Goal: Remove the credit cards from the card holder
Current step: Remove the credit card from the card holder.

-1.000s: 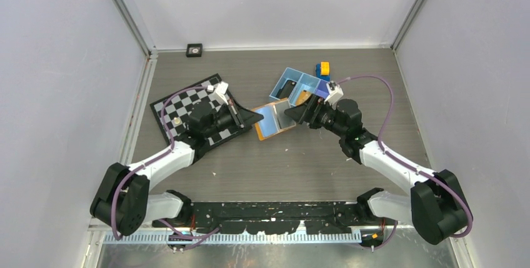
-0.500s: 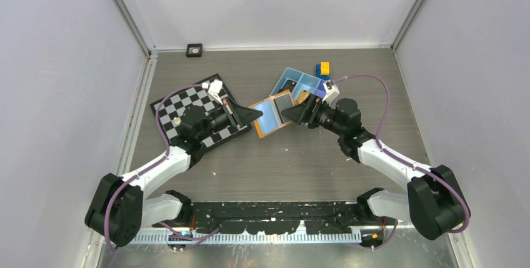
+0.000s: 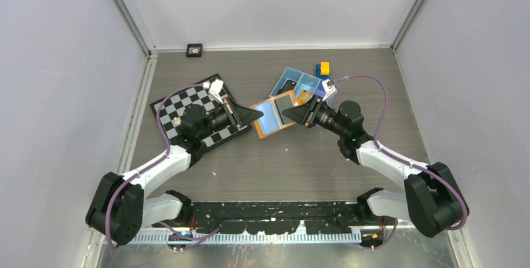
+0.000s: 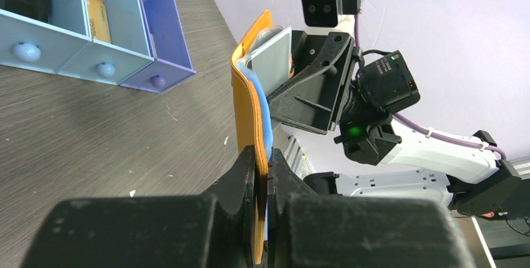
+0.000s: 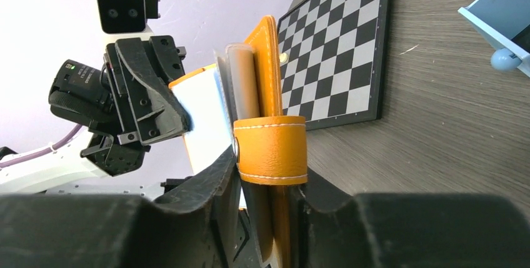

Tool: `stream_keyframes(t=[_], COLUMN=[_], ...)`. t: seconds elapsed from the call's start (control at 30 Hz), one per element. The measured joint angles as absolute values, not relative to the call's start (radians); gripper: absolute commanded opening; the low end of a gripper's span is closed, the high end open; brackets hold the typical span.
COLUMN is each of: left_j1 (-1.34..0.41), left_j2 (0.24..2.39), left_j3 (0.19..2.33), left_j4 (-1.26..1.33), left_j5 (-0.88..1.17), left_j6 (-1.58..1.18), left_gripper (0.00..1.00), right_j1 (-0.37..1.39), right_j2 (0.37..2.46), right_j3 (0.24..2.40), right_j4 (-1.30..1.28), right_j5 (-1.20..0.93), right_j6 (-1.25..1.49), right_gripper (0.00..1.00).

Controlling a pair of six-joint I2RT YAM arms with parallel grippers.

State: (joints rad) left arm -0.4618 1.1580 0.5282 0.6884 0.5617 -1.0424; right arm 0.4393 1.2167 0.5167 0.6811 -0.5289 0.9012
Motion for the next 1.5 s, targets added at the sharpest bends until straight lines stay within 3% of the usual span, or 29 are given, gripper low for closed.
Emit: stream_keyframes(t=[0.07, 0.3, 0.4, 0.57, 0.67, 0.8, 1.13, 1.3, 1.5], left_j1=[-0.457, -0.447, -0.445, -0.443, -0.443, -0.447, -0.525, -0.528, -0.528], left_j2=[1.158, 1.141, 1.1, 0.937, 0.81, 0.722, 1.13, 1.277, 1.29], left_j3=[0.53, 0.54, 0.556, 0.591, 0.576, 0.487, 0.53, 0.558, 0.583], left_j4=[0.675, 0.549, 0.41, 0.118, 0.073, 0.245, 0.524, 0.575, 0.573], left_j5=[0.56, 0.505, 0.422, 0.153, 0.061, 0.126, 0.421, 0.5, 0.522], left_j6=[-1.04, -0.998, -0.958, -0.894, -0.879, -0.873, -0.918, -0.976, -0.995], left_gripper=[0.01, 0.41, 0.48, 0.55, 0.54, 0.48, 0.31, 0.3, 0.31], right_j1=[0.439, 0.442, 0.442, 0.442, 0.442, 0.442, 0.442, 0.442, 0.442], right_j2=[1.21, 1.196, 1.18, 1.137, 1.129, 1.14, 1.244, 1.239, 1.221], right_j3=[0.516, 0.509, 0.499, 0.499, 0.499, 0.499, 0.499, 0.499, 0.495], right_j4=[0.681, 0.671, 0.635, 0.534, 0.503, 0.466, 0.539, 0.576, 0.601], right_j5=[-0.528, -0.502, -0.464, -0.377, -0.338, -0.311, -0.384, -0.398, -0.403], right_j6=[0.901, 0.893, 0.883, 0.847, 0.835, 0.827, 0.865, 0.876, 0.898], right_gripper=[0.24, 0.09, 0.02, 0.0, 0.01, 0.0, 0.0, 0.01, 0.0])
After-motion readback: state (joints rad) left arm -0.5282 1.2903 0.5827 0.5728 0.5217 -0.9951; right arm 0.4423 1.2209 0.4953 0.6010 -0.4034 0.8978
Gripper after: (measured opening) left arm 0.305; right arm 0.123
